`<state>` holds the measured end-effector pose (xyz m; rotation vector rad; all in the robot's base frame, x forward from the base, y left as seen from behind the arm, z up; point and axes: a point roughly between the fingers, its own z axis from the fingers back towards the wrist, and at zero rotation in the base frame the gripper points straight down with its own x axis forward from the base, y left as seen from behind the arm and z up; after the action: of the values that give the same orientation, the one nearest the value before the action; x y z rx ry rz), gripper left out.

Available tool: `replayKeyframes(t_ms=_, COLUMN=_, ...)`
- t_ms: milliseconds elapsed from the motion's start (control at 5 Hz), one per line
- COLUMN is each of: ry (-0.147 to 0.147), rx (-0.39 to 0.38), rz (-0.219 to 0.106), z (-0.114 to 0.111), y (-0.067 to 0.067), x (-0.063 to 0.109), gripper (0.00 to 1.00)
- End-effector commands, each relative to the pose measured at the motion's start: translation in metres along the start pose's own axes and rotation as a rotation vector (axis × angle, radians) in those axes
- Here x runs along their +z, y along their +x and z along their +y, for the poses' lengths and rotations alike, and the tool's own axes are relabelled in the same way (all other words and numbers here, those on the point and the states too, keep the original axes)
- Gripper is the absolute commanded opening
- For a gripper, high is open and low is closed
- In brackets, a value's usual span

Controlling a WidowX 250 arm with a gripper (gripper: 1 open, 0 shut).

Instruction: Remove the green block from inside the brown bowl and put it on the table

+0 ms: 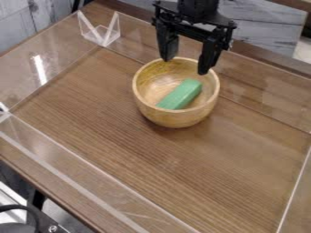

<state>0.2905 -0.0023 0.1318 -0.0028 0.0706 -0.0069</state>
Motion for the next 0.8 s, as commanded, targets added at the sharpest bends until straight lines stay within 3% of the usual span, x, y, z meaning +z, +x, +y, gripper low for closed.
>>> replayKeyframes(t_ms=0, ry=0.000, rx=-0.011, rz=0.000, z=0.004, y=0.001, x=-0.012, gripper=1.00)
replayKeyframes(t_ms=200, ry=0.003, rx=-0.042, rz=0.016, z=0.008, y=0.000, x=-0.041, gripper=1.00)
replayKeyframes(t_ms=600, ry=0.007, rx=-0.056, rz=-0.025, z=0.015, y=-0.002, x=-0.050, gripper=1.00)
